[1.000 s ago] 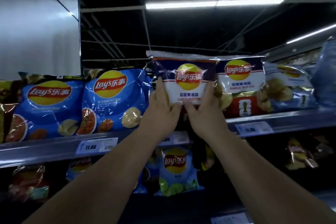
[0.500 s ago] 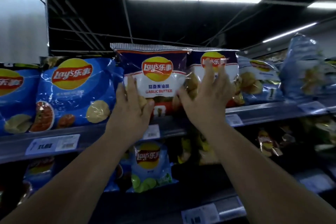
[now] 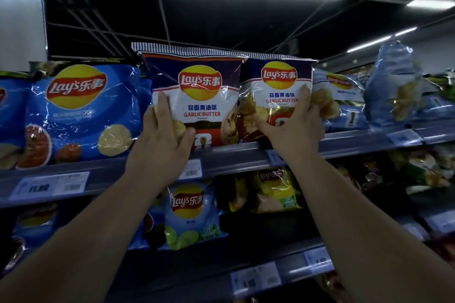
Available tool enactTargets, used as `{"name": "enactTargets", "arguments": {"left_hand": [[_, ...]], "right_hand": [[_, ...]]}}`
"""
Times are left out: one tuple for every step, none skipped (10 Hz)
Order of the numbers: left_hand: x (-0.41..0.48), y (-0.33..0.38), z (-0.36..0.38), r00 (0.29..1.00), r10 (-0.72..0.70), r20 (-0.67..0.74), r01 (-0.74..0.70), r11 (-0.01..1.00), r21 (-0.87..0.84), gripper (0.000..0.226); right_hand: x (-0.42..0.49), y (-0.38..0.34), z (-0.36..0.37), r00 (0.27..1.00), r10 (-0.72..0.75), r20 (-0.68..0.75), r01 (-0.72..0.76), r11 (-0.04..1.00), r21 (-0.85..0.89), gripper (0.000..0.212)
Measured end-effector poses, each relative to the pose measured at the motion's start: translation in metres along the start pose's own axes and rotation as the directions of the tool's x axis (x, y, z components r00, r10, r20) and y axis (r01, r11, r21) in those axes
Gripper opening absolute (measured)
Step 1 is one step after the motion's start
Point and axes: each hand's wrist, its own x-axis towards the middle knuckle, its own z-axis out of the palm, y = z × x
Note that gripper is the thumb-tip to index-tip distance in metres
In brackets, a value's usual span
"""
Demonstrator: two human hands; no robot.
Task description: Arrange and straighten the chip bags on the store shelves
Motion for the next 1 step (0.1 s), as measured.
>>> {"name": "enactTargets", "arguments": {"left_hand": [[-0.0015,-0.0018,-0.0007,0.999,0.016,-0.031,-0.016,1.0,-0.007,0.091]], "right_hand": [[-0.0121,-0.0058,-0.0041,1.0,-0.026,0.014,0.026,0.998,-0.051,0.117]]}}
